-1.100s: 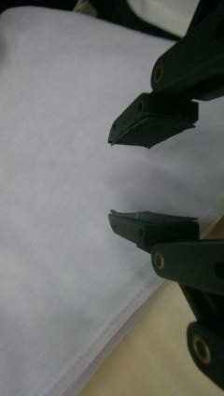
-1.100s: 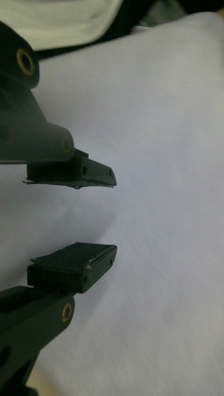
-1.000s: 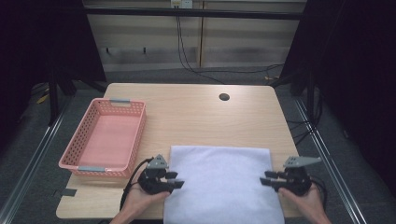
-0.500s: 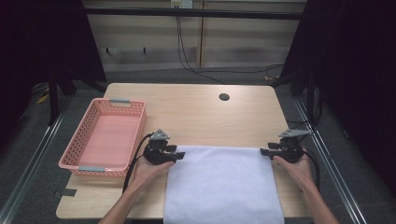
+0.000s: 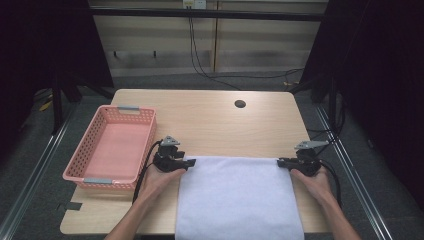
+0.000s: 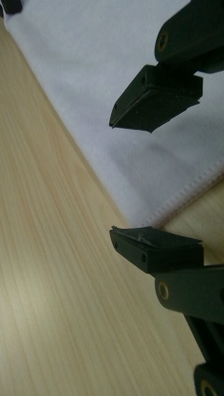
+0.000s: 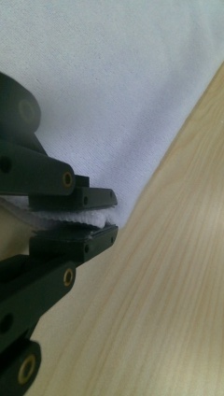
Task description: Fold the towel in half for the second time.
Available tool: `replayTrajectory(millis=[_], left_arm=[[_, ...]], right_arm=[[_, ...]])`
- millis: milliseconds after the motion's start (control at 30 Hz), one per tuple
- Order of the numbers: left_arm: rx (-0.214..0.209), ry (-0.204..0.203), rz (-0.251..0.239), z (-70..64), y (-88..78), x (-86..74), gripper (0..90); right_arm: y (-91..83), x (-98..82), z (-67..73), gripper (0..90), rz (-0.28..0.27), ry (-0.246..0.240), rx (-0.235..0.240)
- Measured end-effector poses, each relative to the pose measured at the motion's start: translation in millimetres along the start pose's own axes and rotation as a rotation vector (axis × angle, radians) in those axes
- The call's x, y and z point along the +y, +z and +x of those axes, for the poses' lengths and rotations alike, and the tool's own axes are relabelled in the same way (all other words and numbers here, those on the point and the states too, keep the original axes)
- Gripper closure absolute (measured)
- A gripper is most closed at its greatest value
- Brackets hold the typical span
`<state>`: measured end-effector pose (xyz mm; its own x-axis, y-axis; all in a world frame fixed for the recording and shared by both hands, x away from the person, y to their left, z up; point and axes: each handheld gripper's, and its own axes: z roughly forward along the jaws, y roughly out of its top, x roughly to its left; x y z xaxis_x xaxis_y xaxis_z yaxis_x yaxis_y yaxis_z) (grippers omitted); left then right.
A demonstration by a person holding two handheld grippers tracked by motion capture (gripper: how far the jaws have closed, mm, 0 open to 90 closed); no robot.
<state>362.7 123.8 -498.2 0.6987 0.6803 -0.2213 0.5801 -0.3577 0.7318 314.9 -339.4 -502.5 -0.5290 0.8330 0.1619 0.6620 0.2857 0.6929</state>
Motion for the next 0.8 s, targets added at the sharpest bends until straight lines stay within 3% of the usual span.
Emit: replayTrajectory(millis=[33, 67, 167, 233, 300, 367, 433, 567, 667, 800], left_arm=[[0.011, -0.004, -0.008, 2.2, 0.0, -0.2, 39.5], [0.033, -0.037, -0.017, 10.5, 0.6, -1.4, 39.5], [0.018, -0.059, -0.028, 18.0, 3.9, -4.7, 39.5], [0.003, -0.051, -0.032, 17.7, 5.1, -4.4, 40.4], [-0.011, -0.013, -0.019, 13.0, 6.5, -4.1, 42.5], [-0.051, 0.014, 0.004, 10.5, 7.5, -2.7, 48.4], [-0.039, 0.053, 0.032, 6.8, 7.2, -1.1, 55.8], [-0.102, 0.059, 0.048, 7.9, 6.6, -2.5, 80.0], [-0.100, 0.061, 0.040, 4.3, 4.6, -0.2, 83.6], [-0.112, 0.039, -0.018, 3.3, -4.4, 6.1, 84.1]], right_arm=[[0.1, 0.3, -0.4, 82.0, 0.002, 0.009, 0.004], [0.1, 0.5, -0.6, 82.4, 0.002, 0.013, 0.006], [-0.3, 0.6, -1.1, 82.9, 0.005, 0.011, 0.008], [-0.5, 0.4, -2.0, 82.9, 0.004, 0.012, 0.012], [-0.7, 0.2, -2.1, 82.9, 0.005, 0.013, 0.013], [-1.0, 0.0, -2.4, 82.9, 0.006, 0.023, 0.017], [-1.3, -0.2, -2.5, 82.9, 0.007, 0.027, 0.016], [-3.0, -0.8, -3.8, 84.0, 0.009, 0.038, 0.026], [-6.1, -0.8, -6.0, 84.7, -0.010, 0.052, 0.041], [-17.2, 3.9, -7.6, 85.0, -0.061, 0.063, 0.049]])
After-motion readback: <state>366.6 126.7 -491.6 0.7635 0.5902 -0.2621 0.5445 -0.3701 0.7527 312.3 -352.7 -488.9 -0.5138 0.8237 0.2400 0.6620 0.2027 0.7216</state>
